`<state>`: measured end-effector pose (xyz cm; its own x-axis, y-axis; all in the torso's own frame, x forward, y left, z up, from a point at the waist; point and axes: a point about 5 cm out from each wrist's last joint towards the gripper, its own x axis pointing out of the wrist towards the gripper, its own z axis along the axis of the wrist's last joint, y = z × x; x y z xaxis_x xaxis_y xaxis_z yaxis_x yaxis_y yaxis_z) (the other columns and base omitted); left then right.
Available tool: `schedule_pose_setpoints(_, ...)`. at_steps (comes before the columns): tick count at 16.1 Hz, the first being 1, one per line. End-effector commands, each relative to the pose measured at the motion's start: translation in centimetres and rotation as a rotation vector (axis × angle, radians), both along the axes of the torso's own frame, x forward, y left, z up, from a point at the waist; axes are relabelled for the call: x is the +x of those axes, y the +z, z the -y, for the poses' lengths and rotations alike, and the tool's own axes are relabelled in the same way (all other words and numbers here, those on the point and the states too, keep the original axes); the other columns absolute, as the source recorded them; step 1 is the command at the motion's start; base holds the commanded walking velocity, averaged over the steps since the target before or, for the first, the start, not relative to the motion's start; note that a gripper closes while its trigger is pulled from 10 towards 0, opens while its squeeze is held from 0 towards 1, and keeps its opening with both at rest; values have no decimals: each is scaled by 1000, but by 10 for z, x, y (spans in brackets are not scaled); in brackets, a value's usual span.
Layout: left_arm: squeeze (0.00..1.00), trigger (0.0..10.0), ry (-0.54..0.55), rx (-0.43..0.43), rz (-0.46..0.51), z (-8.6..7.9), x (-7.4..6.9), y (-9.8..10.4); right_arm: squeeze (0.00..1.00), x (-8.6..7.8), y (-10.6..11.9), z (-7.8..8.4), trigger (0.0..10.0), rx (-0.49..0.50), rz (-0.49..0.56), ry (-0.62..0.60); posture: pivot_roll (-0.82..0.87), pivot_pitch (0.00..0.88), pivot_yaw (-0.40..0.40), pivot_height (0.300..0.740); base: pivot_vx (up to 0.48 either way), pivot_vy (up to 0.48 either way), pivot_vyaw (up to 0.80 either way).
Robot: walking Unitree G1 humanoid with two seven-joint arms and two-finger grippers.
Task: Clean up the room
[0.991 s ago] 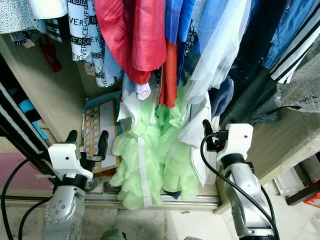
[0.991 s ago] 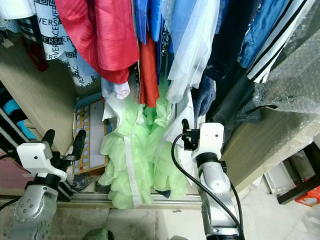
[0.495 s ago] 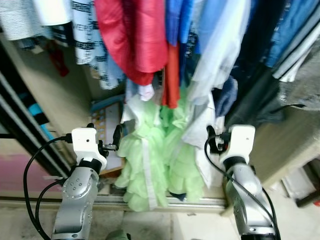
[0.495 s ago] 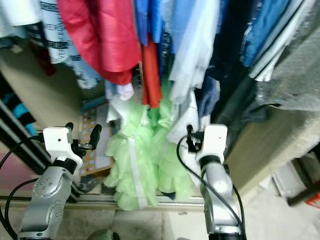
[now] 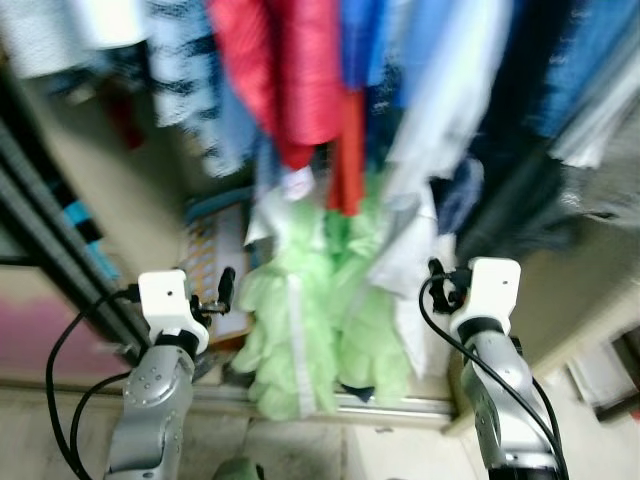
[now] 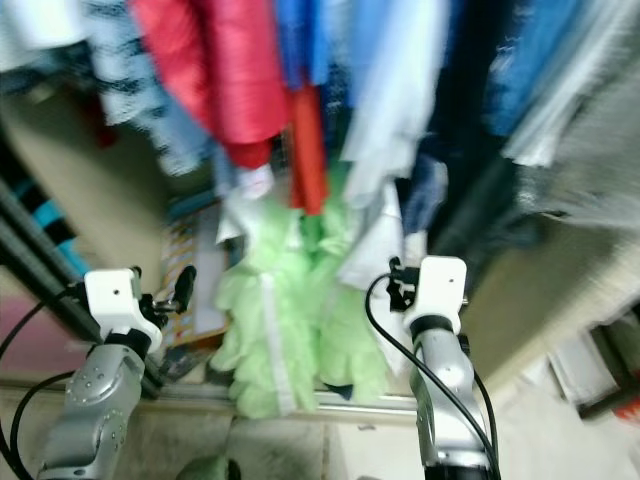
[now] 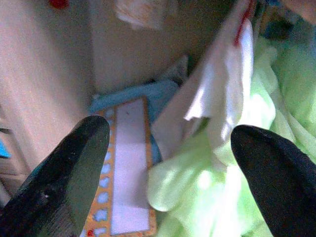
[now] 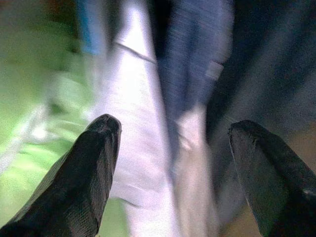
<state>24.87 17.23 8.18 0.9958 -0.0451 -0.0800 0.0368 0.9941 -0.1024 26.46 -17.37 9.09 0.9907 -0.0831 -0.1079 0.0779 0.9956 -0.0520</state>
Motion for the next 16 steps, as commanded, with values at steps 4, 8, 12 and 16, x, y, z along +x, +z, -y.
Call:
schedule_pose_setpoints(4, 0, 10000, -11, 16, 69, -1, 0, 10, 0, 13, 8, -12, 10000, -2, 34, 66, 87, 0, -6, 740, 0, 0, 800)
schedule_pose_setpoints(8, 0, 10000, 10, 58, 105, -1, -5, 14, 0, 10, 9, -12, 10000, 2, 40, 82, 92, 0, -12, 740, 0, 0, 800)
schedule_pose_setpoints(12, 0, 10000, -4, 66, 105, -7, -20, 12, 0, -7, 10, -8, 10000, 7, 33, 110, 83, 0, -2, 740, 0, 0, 800)
schedule_pose_setpoints(16, 0, 10000, 2, 46, 94, -7, -23, 10, 0, -11, 6, -3, 10000, 1, 11, 108, 82, 0, -4, 740, 0, 0, 800)
